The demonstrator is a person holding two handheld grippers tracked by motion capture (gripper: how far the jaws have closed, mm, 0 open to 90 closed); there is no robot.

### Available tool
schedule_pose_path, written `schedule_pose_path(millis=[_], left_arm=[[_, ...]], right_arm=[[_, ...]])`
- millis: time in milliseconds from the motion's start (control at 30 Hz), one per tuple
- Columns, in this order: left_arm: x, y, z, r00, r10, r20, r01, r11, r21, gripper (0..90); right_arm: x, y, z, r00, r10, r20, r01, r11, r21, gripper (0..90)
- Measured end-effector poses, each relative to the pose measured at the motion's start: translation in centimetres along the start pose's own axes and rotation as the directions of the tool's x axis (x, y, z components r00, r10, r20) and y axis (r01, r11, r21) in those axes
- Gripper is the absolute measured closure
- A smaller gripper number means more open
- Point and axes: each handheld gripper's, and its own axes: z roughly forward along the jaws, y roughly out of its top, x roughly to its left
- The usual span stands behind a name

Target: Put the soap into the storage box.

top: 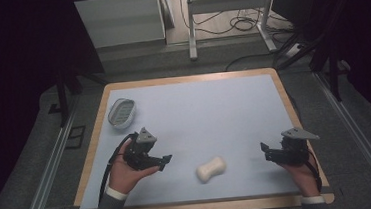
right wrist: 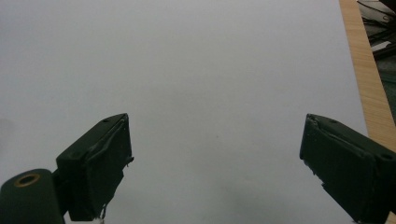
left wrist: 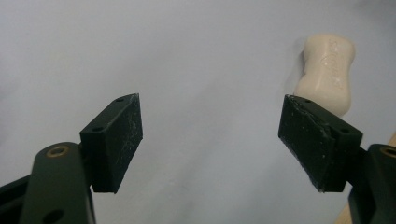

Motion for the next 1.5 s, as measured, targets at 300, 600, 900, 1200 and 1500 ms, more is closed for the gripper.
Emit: schedule_pose_path(millis=[300, 600, 900, 1200, 1500], left_arm=[[-1.0, 1.3, 1.0, 0.9992, 0.030, 0.026, -0.030, 0.9995, 0.010, 22.0], [-2.2, 1.9, 1.7, 0.9974, 0.051, 0.050, -0.052, 0.9986, 0.010, 22.3], [-3.8, 2.5, 2.7, 0.9930, 0.085, 0.082, -0.087, 0.9959, 0.026, 22.5], [-5.5, 3.4, 4.6, 0.9861, 0.109, 0.125, -0.116, 0.9917, 0.054, 22.3], [-6.8, 4.1, 6.4, 0.9774, 0.135, 0.163, -0.152, 0.9837, 0.097, 22.2]], right_arm=[[-0.1, -0.1, 0.1, 1.0000, 0.002, -0.005, -0.002, 1.000, 0.004, 8.9], [0.0, -0.1, 0.2, 1.0000, -0.005, -0.005, 0.005, 1.000, 0.011, 8.9], [-0.1, -0.2, 0.3, 1.0000, -0.004, -0.006, 0.004, 1.000, 0.016, 8.9], [-0.2, -0.3, 0.4, 1.0000, -0.003, -0.005, 0.003, 1.000, 0.017, 8.9], [-0.2, -0.3, 0.4, 1.0000, 0.000, -0.007, 0.000, 1.000, 0.018, 8.9]])
